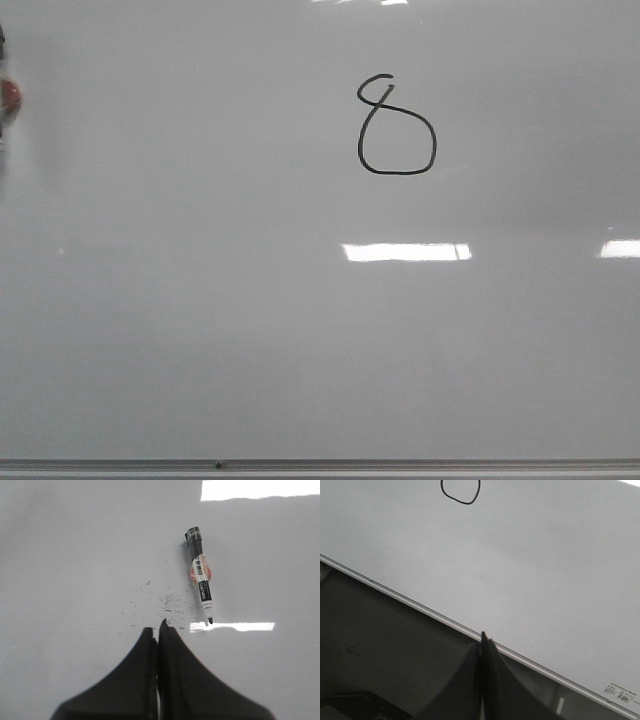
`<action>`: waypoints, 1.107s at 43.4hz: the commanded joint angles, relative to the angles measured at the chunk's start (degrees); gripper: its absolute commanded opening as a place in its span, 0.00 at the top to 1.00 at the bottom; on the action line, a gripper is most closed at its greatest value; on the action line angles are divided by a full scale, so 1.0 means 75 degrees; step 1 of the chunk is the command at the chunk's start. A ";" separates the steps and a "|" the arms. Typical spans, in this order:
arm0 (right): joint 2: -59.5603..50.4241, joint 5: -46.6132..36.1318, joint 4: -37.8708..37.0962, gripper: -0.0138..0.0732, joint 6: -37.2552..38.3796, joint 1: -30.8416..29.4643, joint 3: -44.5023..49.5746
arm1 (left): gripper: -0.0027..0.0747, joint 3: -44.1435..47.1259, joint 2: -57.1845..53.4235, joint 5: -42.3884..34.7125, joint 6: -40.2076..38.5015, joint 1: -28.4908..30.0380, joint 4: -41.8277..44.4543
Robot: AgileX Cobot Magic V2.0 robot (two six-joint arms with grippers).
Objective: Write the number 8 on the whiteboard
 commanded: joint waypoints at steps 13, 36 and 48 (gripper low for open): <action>0.0048 -0.0512 -0.0071 0.97 0.0003 -0.0047 -0.0184 | 0.99 0.0098 -0.0102 -0.0690 -0.0067 0.0003 -0.0019; -0.2472 -0.5334 -0.0354 0.97 -0.0004 -0.2305 0.3597 | 0.99 0.0098 -0.0102 -0.0690 -0.0067 0.0003 -0.0019; -0.3801 -0.7687 -0.0145 0.97 -0.0004 -0.2959 0.6030 | 0.99 0.0098 -0.0102 -0.0690 -0.0067 0.0003 -0.0019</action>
